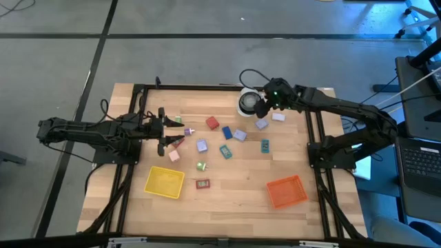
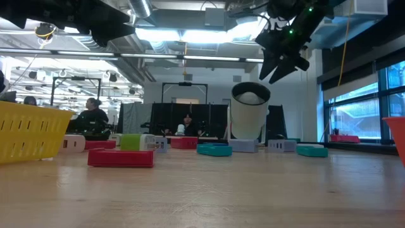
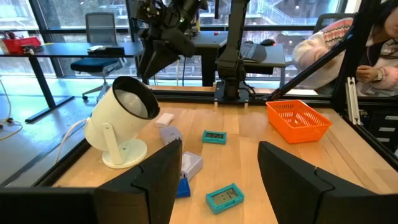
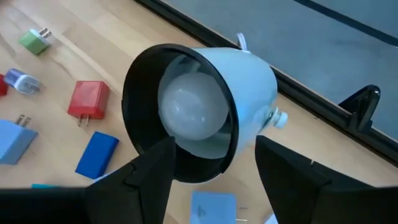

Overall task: Pick & Place Office items
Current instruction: Put the white digital timer into the yellow bin

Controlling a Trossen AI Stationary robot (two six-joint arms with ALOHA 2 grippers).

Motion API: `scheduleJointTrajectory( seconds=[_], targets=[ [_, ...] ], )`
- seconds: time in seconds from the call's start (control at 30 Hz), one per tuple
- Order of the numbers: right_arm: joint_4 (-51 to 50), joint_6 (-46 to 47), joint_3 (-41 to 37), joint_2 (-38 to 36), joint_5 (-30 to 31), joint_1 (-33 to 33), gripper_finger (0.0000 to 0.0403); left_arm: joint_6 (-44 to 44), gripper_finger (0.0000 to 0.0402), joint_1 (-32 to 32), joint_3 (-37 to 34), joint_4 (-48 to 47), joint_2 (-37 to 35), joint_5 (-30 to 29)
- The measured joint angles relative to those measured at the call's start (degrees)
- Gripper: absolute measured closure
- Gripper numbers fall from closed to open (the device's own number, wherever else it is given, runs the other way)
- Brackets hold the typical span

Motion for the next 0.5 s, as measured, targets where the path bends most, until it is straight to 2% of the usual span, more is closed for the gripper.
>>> scheduleJointTrajectory(
  seconds=[0.5],
  targets=[
    [-0.05,0.1,0.02,2.46,2.97,0.2,0.0217,-0.07,0.0194,0.0,0.0,0.02,0.0,0.03]
  ],
)
